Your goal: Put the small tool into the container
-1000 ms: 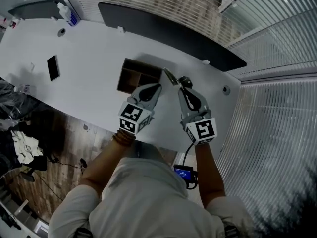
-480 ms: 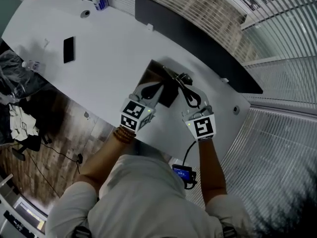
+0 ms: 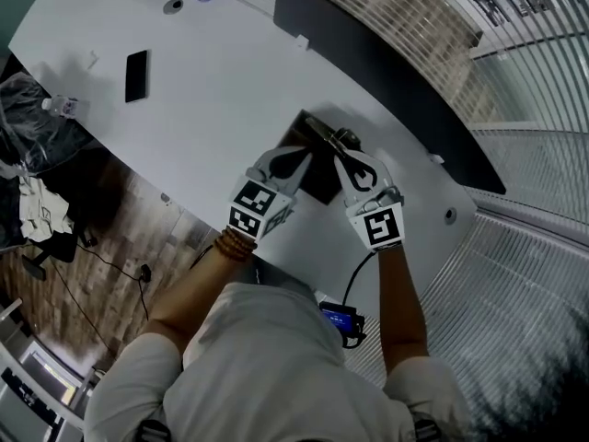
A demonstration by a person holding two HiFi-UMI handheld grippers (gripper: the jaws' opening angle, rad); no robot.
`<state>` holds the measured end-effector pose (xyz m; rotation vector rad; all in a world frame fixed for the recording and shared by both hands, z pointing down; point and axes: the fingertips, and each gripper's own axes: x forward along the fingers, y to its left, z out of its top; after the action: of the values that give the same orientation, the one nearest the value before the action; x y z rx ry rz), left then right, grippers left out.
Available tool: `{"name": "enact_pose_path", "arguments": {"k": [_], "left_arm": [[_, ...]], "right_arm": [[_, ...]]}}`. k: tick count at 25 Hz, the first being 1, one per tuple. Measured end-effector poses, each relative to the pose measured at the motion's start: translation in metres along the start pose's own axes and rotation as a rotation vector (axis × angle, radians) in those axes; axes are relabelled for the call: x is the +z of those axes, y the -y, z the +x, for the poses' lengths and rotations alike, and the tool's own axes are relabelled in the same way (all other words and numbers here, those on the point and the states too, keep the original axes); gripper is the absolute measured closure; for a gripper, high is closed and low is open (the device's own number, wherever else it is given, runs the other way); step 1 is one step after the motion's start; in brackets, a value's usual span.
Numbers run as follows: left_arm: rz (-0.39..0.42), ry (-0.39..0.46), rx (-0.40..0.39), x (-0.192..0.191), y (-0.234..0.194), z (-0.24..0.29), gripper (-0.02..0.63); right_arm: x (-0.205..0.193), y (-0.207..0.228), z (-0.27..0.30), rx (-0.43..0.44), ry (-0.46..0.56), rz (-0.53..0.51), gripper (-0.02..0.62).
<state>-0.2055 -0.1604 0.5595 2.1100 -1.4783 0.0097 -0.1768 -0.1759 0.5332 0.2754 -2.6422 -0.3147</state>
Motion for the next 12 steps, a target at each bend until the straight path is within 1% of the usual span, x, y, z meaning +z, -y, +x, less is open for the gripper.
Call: {"name": "enact_pose_path", "arguments": {"k": [2,4,12], "left_arm": [[-0.004,-0.007,0.004,-0.004,-0.005,0.003,0.603],[-0.008,-0.012,0.006,-0.007,-0.009,0.006,0.603],[-0.023,-0.036,0.007,-0.016,-0.018,0.014,0.603]], "right_arm": [[-0.003,-0.001,0.007,0.019,-0.027,-0.041,0.578],[-0.006,-0.001,0.013,0.034,-0.035,-0.055,0.578],[-0.022,0.0,0.025,0.068,-0.046,-0.05,0.578]]}}
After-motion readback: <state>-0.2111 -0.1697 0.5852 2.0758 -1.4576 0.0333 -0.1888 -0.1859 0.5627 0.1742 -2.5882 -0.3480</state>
